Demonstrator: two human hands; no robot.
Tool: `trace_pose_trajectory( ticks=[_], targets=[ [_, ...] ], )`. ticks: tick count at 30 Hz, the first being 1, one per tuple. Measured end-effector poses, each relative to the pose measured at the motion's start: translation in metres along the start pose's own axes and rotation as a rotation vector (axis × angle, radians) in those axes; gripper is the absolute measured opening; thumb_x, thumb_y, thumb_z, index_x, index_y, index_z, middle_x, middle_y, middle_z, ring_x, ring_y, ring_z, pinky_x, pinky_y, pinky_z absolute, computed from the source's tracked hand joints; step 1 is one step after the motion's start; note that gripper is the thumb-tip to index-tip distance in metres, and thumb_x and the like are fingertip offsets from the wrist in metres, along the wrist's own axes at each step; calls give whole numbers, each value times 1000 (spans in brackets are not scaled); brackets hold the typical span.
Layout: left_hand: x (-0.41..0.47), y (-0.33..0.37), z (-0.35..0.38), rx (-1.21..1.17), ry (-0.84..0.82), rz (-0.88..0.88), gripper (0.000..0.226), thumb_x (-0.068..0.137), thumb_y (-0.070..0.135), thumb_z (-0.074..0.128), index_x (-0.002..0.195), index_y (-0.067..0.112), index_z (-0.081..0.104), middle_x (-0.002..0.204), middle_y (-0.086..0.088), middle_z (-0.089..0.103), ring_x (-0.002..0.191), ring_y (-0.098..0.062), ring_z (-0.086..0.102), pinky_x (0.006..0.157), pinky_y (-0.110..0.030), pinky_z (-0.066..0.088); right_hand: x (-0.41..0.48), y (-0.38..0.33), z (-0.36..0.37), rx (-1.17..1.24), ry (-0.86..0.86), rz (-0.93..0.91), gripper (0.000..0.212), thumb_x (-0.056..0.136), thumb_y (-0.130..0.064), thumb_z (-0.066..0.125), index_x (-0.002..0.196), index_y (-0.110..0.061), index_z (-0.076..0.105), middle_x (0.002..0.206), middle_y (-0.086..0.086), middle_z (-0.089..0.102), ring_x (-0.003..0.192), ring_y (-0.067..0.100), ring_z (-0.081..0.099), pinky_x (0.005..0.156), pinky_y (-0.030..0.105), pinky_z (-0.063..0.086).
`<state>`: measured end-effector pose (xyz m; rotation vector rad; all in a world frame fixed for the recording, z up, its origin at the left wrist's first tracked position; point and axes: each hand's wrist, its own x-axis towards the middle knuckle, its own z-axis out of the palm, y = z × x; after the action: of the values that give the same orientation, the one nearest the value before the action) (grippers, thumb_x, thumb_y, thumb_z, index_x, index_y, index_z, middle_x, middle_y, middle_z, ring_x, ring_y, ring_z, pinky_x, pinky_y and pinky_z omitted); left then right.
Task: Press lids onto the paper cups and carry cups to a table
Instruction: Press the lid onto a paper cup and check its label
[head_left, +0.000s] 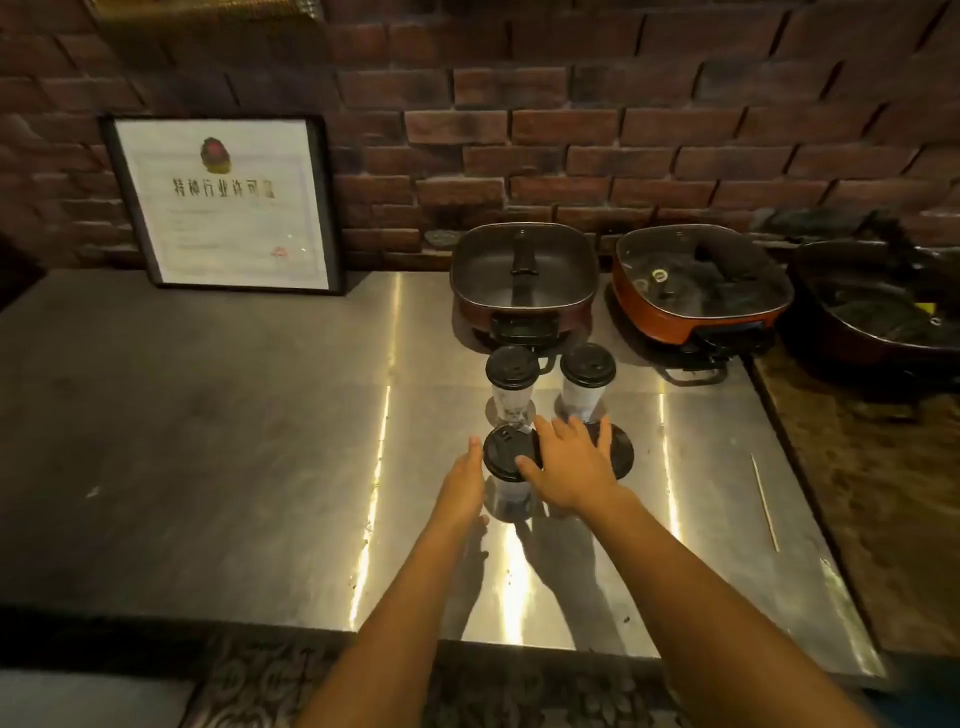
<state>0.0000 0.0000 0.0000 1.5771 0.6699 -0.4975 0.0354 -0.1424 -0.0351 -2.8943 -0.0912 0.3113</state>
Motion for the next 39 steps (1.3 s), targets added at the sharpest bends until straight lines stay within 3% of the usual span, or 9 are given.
trace_pose_trajectory(
  ticks=[5, 8, 10, 12, 20, 24, 31, 34, 39],
  targets=[
    [11, -3, 2, -154, -51, -39, 62, 107, 56, 28, 145, 14, 53, 146, -14, 59, 122, -34, 61, 94, -43, 52, 9, -3, 8, 33, 54, 31, 48, 101, -52, 45, 138, -23, 54, 128, 5, 68, 135, 28, 52, 122, 62, -4],
    [17, -11, -7, -236, -17, -6, 54, 106, 51, 41, 147, 17, 52, 143, -13, 61, 121, -34, 65, 102, -48, 55, 10, -12, 8, 130, 131, 63, 37, 101, -44, 49, 120, -17, 65, 108, 7, 73, 112, 28, 65, 121, 55, 22],
    [19, -16, -18, -255, 11, 35, 49, 105, 47, 48, 145, 19, 55, 141, -12, 63, 119, -33, 67, 103, -52, 54, 6, -21, 7, 253, 146, 81, 36, 102, -38, 53, 122, -11, 66, 108, 12, 72, 104, 31, 66, 103, 45, 47],
    [18, -20, -34, -266, 25, 48, 41, 104, 44, 52, 141, 26, 58, 141, -9, 63, 118, -34, 67, 103, -56, 53, -1, -33, 7, 369, 135, 66, 35, 102, -34, 55, 123, -9, 67, 111, 15, 71, 99, 29, 67, 89, 40, 55],
    [18, -45, -129, -174, 78, 162, 25, 100, 39, 62, 125, 39, 66, 134, -3, 65, 115, -34, 66, 95, -64, 55, -24, -110, 35, 649, 140, 176, 36, 100, -25, 63, 133, -11, 67, 120, 9, 72, 100, 22, 70, 92, 32, 54],
    [27, -58, -178, -144, 75, 236, 17, 98, 28, 67, 105, 43, 71, 123, 4, 72, 105, -24, 72, 86, -49, 61, -27, -156, 56, 844, 151, 280, 34, 96, -18, 69, 129, -10, 69, 103, 0, 68, 75, -2, 63, 54, 2, 46],
    [54, -75, -248, -134, 91, 228, 18, 96, 24, 70, 105, 40, 74, 114, 11, 76, 81, -11, 78, 87, -50, 62, -26, -222, 83, 1023, 131, 380, 28, 94, -16, 72, 121, -14, 73, 99, -4, 70, 64, -6, 67, 47, 4, 45],
    [64, -80, -266, -117, 92, 209, 13, 96, 28, 70, 104, 37, 74, 110, 10, 76, 80, -15, 77, 86, -52, 62, -24, -235, 91, 1054, 100, 402, 23, 93, -16, 73, 116, -16, 74, 97, -6, 71, 63, -8, 68, 47, 5, 46],
    [78, -86, -278, -86, 70, 203, 11, 93, 30, 73, 103, 36, 74, 107, 9, 76, 88, -19, 76, 61, -28, 58, -22, -240, 98, 1039, 66, 432, 24, 95, -19, 70, 119, -20, 70, 99, -6, 69, 68, -13, 66, 49, 6, 46]
  ],
)
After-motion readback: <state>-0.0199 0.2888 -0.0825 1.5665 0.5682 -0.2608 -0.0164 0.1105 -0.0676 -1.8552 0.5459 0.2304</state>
